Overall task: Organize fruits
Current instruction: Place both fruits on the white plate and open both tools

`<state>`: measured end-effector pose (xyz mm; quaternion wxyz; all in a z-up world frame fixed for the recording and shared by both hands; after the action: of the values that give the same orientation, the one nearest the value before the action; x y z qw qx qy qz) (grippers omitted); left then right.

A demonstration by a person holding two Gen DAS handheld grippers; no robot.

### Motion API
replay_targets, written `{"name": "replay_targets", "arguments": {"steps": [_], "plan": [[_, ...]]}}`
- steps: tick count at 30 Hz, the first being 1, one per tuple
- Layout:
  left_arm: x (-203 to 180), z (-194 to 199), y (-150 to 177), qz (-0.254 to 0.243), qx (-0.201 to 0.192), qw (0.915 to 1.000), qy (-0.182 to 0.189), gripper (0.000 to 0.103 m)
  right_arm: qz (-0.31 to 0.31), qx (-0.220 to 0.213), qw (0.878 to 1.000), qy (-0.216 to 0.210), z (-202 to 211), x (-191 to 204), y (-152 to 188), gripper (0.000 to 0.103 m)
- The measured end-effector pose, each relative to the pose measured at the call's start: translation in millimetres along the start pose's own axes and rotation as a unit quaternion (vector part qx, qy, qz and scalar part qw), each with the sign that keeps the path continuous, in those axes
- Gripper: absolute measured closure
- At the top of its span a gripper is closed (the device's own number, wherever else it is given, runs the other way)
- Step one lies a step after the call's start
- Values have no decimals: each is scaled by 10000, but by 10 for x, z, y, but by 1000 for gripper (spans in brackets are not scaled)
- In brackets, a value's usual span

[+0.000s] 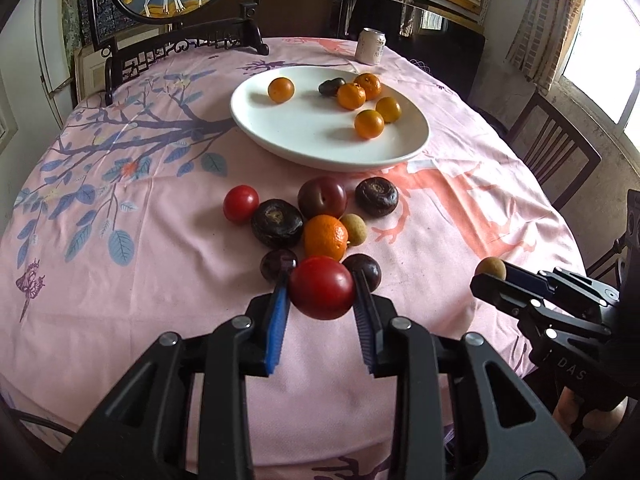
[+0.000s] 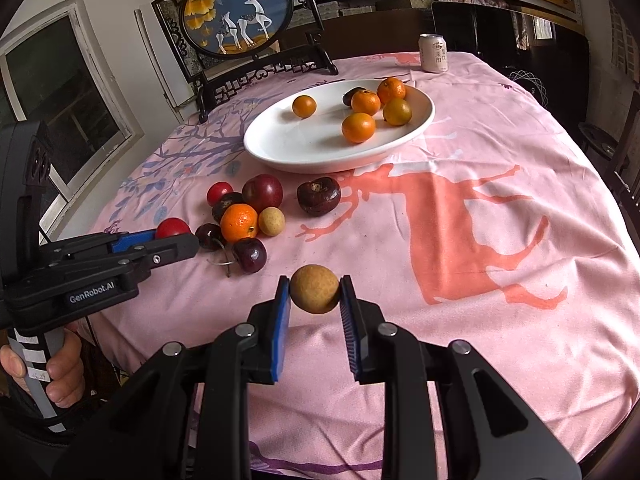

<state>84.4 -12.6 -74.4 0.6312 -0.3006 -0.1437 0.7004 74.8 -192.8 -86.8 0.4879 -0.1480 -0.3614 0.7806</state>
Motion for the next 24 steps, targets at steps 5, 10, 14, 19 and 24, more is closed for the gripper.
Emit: {"name": "replay_targets", "arguments": {"steps": [5,10,14,19,24], "plan": [[56,3,-395,-55,-226,9993,-296,72,113,-21,9999,27,-29,-46,-186,78],[2,-209,-1201,-87,-304,9984,-464,72,469,-206,9984,239,-117,-165,-753,78],[-140,-614,-1827,52,-65,9989,-470,72,460,-190,9974,523,-423,-457,-1287,78],[-257,-1293,-2248,296,372,9976,-505,72,371,32,9979,521,-1009,-877,-1749,78],[-284,-1737,-2369,411,665,9954,-556,72,405,293,9968,621,-1395,-1063,-1891,78]]}}
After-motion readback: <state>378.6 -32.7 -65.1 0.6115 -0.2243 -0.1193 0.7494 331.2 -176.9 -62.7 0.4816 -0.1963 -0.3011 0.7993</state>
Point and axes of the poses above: each gripper's, at about its wrist camera, not at the fingertips, and z roughly against the way its jaws point, x to its left, y to its underside, the point moved 2 cm from there along -z, roughly the way its jaws point, and after that the axes turned 12 degrees about z, right-handed, at the moved point
